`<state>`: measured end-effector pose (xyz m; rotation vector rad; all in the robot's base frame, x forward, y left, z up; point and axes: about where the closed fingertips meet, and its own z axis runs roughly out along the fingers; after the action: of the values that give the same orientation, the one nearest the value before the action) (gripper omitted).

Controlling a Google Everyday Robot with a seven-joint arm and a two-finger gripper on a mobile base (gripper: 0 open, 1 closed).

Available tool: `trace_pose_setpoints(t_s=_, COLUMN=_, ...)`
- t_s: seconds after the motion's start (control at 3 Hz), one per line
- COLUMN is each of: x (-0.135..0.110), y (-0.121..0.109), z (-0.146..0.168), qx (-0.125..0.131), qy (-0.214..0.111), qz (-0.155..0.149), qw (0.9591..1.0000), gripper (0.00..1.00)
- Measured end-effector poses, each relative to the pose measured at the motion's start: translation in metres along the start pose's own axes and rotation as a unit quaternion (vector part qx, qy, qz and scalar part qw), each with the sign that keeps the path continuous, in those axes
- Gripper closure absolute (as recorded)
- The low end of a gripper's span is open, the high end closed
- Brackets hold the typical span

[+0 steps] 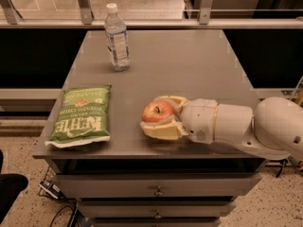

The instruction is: Move apple near green jalapeno chip bag

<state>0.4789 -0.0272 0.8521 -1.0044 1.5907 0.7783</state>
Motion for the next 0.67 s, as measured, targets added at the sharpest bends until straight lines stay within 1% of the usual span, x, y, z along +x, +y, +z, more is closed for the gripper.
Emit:
trace_pose_setpoints(t_s=0.33, x=0.001, y=0.023, z=0.020, qx=-0.048, qy=0.000, qz=-0.023, qw=0.9986, gripper=1.00)
trace_pose_setpoints(t_s=0.67, x=0.004, y=0.037, z=0.035, qx=-0.085, qy=0.005, qz=-0.041, qw=0.9956, gripper=1.00)
